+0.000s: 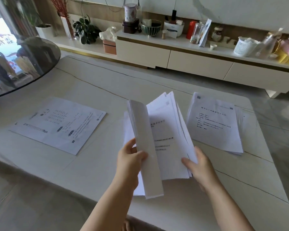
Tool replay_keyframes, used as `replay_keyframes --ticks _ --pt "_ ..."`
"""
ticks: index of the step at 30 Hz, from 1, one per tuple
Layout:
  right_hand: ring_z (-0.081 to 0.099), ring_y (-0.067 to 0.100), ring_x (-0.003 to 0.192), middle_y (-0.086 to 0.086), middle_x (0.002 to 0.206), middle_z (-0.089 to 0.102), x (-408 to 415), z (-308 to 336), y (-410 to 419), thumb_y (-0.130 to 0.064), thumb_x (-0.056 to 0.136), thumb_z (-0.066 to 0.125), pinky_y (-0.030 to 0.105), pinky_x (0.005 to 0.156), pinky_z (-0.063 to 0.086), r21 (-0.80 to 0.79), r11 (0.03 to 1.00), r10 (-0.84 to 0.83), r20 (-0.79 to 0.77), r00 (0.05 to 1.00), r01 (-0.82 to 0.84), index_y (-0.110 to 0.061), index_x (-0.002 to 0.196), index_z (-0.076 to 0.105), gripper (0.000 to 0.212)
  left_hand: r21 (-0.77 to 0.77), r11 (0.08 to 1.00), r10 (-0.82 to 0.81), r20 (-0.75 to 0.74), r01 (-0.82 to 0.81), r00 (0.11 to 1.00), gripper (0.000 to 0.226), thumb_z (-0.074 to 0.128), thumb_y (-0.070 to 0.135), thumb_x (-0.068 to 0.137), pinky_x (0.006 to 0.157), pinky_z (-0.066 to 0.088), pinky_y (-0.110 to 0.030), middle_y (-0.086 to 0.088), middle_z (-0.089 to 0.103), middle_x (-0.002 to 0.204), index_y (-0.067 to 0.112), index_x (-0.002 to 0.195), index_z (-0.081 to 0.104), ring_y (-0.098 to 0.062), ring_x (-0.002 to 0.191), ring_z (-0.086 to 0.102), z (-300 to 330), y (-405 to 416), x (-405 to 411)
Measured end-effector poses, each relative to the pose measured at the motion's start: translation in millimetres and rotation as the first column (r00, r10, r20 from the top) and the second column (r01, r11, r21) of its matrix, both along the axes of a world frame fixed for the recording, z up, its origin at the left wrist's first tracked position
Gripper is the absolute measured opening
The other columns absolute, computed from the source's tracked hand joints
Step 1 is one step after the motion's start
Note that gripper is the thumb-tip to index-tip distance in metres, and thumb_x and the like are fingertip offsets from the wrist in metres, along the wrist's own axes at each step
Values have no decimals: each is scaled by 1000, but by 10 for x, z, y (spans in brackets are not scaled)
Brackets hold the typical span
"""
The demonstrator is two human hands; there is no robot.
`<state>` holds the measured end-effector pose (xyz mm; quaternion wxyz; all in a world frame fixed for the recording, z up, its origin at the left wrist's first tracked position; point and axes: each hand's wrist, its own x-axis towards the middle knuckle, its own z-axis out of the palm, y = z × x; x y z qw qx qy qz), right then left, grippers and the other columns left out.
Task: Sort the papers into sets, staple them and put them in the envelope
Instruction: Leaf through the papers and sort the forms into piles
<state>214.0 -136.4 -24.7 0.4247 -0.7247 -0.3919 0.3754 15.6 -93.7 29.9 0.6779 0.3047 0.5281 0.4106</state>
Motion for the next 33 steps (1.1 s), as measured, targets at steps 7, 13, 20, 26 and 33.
replay_keyframes --ticks 7,13,20,26,33 --pt "58 23 86 9 97 62 -166 289 1019 7 86 57 32 78 47 113 983 -142 -30 989 145 -11 101 53 24 10 997 74 44 -75 996 56 41 -19 80 47 49 -22 0 72 67 30 90 64 -12 53 63 187 -24 -271" --pt "59 27 92 13 104 60 -267 223 1918 7 83 61 38 82 51 79 958 -254 -204 945 274 -3 116 53 36 -23 994 112 82 -110 990 56 41 -16 79 50 48 -22 -6 74 77 29 97 69 -14 56 62 153 60 -331" --pt "56 24 67 14 89 59 -336 -202 2374 8 81 59 30 63 49 -61 964 -266 -216 939 259 1 109 53 30 -71 992 112 132 -103 985 54 40 -17 80 44 45 -21 -5 74 76 25 92 71 -14 52 62 71 147 -239" --pt "56 25 78 14 111 48 -319 -137 1932 -7 76 71 38 78 48 -223 961 -202 -154 967 165 1 136 36 70 -63 995 85 131 -77 988 40 44 -17 80 51 50 -24 -8 73 73 10 83 73 -18 56 64 -23 83 -102" --pt "60 13 109 -5 113 62 -574 302 231 -11 92 59 31 90 48 -12 1000 -7 -256 967 4 -19 127 51 37 -77 997 17 48 -13 999 22 63 17 91 73 53 -38 -10 71 75 11 72 72 -24 70 63 -199 -114 117"
